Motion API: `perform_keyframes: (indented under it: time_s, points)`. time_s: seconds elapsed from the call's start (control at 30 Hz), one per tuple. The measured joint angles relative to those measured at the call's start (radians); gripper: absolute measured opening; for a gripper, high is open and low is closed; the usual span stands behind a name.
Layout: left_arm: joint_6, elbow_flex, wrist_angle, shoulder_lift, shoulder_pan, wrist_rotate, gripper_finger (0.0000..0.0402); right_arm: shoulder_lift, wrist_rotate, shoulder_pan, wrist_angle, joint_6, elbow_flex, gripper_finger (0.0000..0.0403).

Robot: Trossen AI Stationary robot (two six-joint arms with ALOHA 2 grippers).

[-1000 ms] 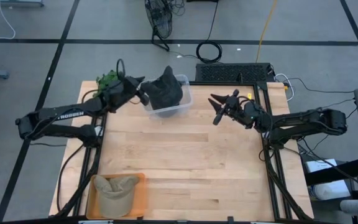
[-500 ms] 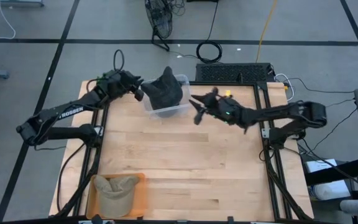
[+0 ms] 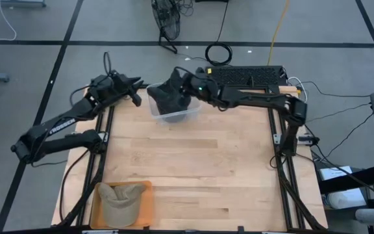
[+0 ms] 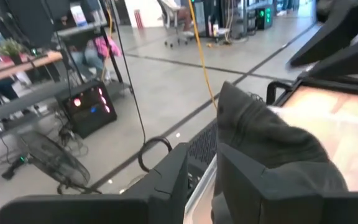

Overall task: Pick & Place hat
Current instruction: Put the black cap into the transparent bin

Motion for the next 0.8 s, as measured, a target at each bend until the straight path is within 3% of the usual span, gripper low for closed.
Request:
perform_keyframes:
  time_s: [0.27, 0.47, 0.6, 0.8]
  points:
    - [0.026, 0.0, -0.051, -0.135, 0.0, -0.001, 0.0097, 0.135, -0.026, -0.017, 0.019, 0.033, 0.012, 0.0145]
    - [0.026, 0.0, -0.078, -0.172, 0.0, -0.004, 0.0097, 0.159, -0.024, -0.022, 0.023, 0.038, 0.012, 0.0176]
    - [0.042, 0.0, -0.09, -0.173, 0.0, -0.028, 0.0097, 0.159, -0.024, -0.015, 0.006, 0.018, 0.012, 0.0151]
    - [0.059, 0.0, -0.116, -0.173, 0.0, -0.062, 0.0097, 0.145, -0.023, 0.025, -0.032, -0.032, 0.012, 0.0059]
